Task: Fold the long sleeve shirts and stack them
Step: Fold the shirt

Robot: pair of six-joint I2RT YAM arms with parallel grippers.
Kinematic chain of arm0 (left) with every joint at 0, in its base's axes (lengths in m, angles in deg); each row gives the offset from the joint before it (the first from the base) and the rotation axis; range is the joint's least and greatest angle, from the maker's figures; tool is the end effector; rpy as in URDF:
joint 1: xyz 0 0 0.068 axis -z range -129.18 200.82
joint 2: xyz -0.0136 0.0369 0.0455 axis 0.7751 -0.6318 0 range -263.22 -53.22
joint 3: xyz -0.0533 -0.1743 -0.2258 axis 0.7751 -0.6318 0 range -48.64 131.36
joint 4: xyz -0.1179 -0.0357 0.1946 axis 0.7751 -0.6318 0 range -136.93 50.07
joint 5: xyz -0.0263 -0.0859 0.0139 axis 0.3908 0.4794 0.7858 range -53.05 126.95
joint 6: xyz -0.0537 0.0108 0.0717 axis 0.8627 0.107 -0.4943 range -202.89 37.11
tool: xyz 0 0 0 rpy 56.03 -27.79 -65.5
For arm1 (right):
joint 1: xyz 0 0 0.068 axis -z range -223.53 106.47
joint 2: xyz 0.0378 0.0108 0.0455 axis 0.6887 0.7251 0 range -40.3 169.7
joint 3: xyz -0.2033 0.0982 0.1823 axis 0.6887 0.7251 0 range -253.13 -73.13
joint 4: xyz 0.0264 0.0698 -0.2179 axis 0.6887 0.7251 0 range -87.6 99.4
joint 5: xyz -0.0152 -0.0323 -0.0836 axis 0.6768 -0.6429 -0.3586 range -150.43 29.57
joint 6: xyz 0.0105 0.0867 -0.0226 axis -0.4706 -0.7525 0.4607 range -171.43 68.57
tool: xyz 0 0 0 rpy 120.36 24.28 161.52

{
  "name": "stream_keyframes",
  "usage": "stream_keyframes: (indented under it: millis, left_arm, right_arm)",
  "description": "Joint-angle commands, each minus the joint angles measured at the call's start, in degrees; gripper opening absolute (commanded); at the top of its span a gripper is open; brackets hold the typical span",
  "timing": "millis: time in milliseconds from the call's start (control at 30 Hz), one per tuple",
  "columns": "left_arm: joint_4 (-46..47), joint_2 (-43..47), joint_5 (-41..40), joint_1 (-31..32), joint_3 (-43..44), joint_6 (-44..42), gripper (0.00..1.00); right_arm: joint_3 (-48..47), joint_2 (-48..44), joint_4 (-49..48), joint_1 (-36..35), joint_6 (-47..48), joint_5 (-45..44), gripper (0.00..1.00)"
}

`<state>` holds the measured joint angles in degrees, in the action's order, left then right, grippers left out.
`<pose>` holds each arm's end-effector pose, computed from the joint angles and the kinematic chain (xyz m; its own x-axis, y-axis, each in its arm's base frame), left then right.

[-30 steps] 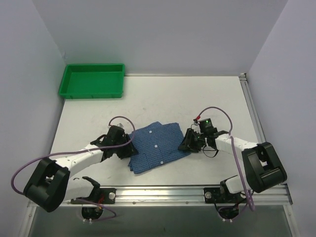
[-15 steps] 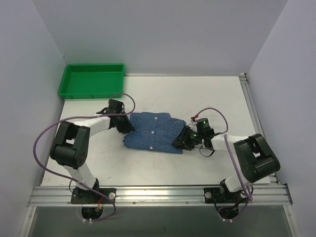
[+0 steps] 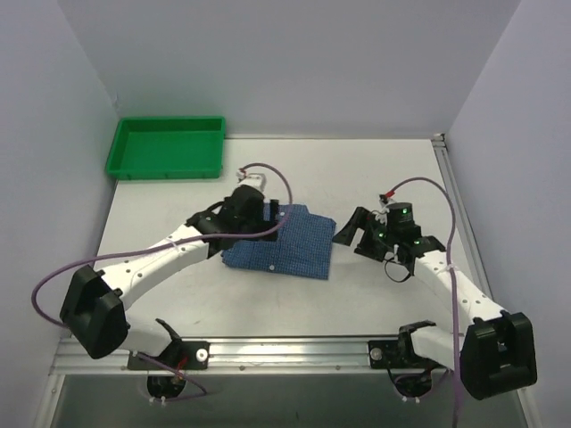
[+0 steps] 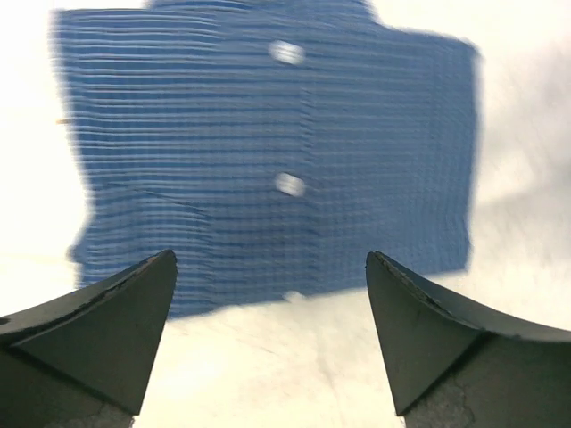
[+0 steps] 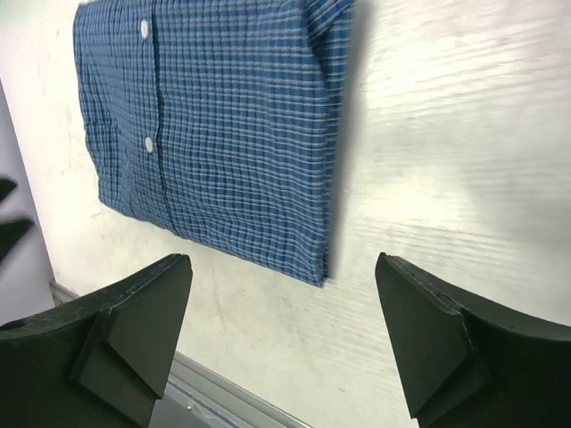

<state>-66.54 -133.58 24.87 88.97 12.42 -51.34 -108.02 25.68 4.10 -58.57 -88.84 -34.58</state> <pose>0.2451 -0.1712 0.2684 -0.7374 -0.0713 -0.6717 0.1217 0.9641 -0.2360 0.2231 0.0963 0.2339 -0.7722 0.3586 -0.5245 -0.1491 0.7002 0.6982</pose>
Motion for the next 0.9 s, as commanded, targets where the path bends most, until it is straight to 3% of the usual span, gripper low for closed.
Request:
stream_keyframes:
  millis: [0,67,200,300,533,667,767,867]
  left_arm:
    - [-4.06,-0.58,-13.55,13.32,2.22,-4.65,0.97]
    - [-4.06,-2.95,-16.47,20.86,3.45,-5.62,0.97]
    - [-3.98,-11.82,-23.51,30.63,10.37,-8.87,0.97]
    - [-4.24,-22.08,-27.91,35.39,16.17,-12.03,0.97]
    - [-3.45,-33.8,-29.5,37.43,22.7,-17.65,0.94]
    - [-1.08,-36.71,-29.58,37.35,22.09,-19.42,0.88]
    - [0.42,-38.73,-30.55,37.08,21.91,-19.6,0.78]
    - [1.03,-40.14,-32.48,36.47,21.39,-18.28,0.58]
  right_arm:
    - [-1.4,-5.67,12.18,5.36,4.62,-1.33,0.87]
    - [-1.4,-8.56,16.22,7.65,5.76,-1.06,0.9]
    - [-0.62,-12.27,21.77,11.96,5.94,-2.99,1.0]
    - [0.35,-14.2,24.57,14.78,5.33,-3.87,1.0]
    - [2.37,-16.93,25.73,18.03,4.19,-5.02,1.0]
    - [2.99,-17.02,25.64,19.35,4.53,-4.4,1.0]
    - [3.17,-16.32,25.47,19.44,5.15,-4.4,1.0]
    - [3.87,-15.79,24.76,19.53,5.33,-3.96,1.0]
